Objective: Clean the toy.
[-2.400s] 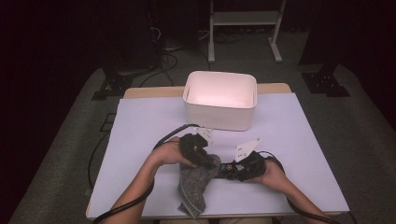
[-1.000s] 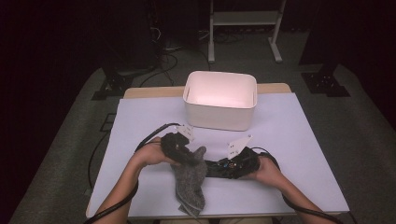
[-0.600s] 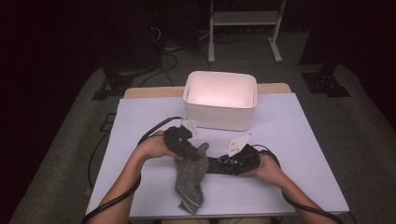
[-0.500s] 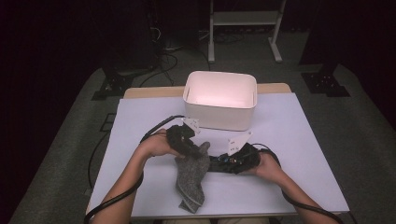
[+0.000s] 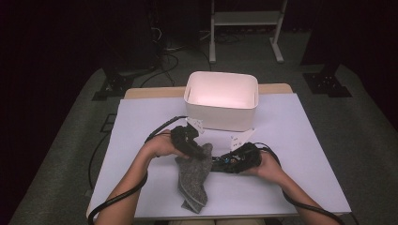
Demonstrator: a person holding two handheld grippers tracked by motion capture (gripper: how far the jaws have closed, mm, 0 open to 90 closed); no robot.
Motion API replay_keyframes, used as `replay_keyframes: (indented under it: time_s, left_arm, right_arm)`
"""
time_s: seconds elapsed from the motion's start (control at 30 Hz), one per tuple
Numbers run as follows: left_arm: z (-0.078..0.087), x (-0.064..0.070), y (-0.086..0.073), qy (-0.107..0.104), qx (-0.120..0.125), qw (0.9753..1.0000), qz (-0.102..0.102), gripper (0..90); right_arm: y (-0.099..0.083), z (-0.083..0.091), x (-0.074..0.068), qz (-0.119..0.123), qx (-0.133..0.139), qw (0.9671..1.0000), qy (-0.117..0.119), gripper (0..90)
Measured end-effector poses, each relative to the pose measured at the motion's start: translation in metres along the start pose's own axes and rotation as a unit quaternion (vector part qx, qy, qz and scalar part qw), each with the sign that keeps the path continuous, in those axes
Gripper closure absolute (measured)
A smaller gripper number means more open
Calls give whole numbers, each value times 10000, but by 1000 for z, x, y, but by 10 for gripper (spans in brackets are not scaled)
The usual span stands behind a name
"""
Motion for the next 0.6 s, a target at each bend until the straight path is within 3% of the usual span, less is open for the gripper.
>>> replay_keyframes:
  time_s: [0.13, 0.23, 0.3, 0.43, 0.6]
  left_arm:
    - [0, 1, -3, 39, 178, 9998, -51, 756]
    - [0, 2, -5, 11, 240, 9997, -41, 755]
    - [3, 2, -12, 25, 248, 9997, -36, 755]
    - [5, -2, -26, 26, 320, 9995, 54, 754]
    - [-4, -3, -30, -114, 532, 9984, 135, 754]
  right_arm:
    - [9, -6, -5, 230, -177, 9994, -207, 475]
    - [15, -11, -8, 357, -246, 9988, -218, 470]
    - [25, -16, -11, 566, -354, 9974, -272, 523]
    - [27, -16, -12, 864, -503, 9945, -312, 553]
    - [19, -7, -11, 722, -576, 9954, -260, 552]
Point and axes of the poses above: each handheld gripper's, and its own axes: z roughly backward along the jaws, y roughly out of its top, x roughly to its right, the point moved 5 cm from there along -z, roughly forward along the jaws, and after that the axes turned 13 degrees about -y, right-handed, at the moved point
